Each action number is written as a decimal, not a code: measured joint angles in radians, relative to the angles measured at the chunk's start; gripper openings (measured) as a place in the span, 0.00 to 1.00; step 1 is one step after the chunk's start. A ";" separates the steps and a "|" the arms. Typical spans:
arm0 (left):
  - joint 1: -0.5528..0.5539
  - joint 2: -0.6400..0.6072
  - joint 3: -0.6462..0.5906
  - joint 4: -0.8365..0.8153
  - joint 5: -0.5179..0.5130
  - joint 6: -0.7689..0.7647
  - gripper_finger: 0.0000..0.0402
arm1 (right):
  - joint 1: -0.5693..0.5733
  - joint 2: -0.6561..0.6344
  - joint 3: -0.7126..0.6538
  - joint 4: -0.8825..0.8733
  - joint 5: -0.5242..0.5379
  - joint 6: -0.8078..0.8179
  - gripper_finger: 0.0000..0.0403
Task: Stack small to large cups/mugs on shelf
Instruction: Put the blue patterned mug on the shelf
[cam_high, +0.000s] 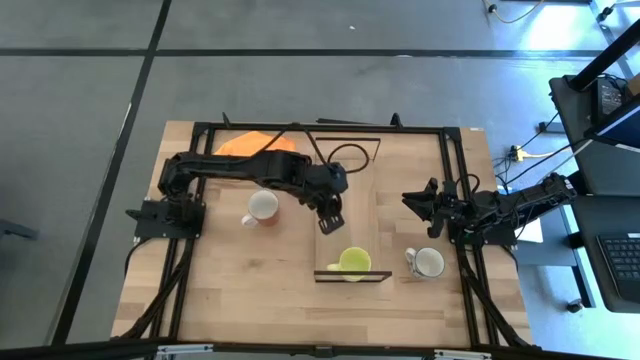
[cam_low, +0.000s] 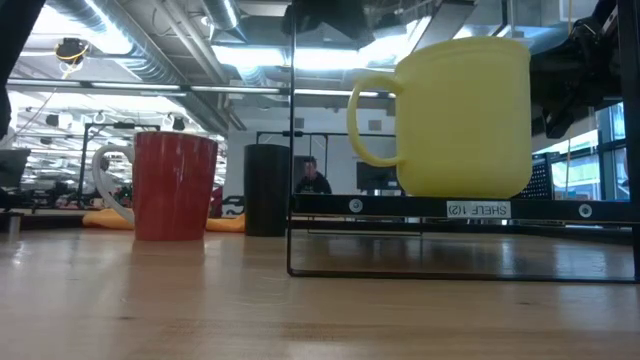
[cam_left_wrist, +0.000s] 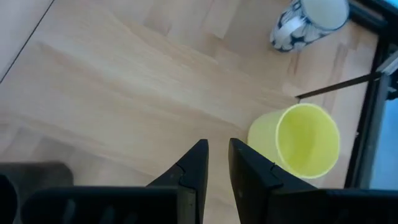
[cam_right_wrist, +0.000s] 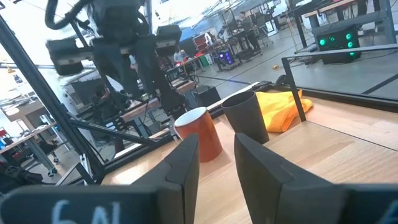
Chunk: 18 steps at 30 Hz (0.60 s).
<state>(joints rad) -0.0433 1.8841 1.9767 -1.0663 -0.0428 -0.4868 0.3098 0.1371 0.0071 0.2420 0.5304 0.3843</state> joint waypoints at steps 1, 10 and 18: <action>-0.001 -0.001 0.000 0.002 0.007 0.000 0.15 | 0.000 0.000 0.000 0.001 0.000 0.000 0.26; -0.040 0.000 0.000 0.005 0.004 0.000 0.15 | 0.000 0.000 0.000 0.000 0.000 0.000 0.26; -0.040 0.000 0.000 0.006 0.000 -0.001 0.15 | 0.000 0.000 0.000 0.000 0.000 0.000 0.26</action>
<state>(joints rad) -0.0837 1.8839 1.9770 -1.0602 -0.0429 -0.4873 0.3098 0.1371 0.0069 0.2420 0.5304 0.3843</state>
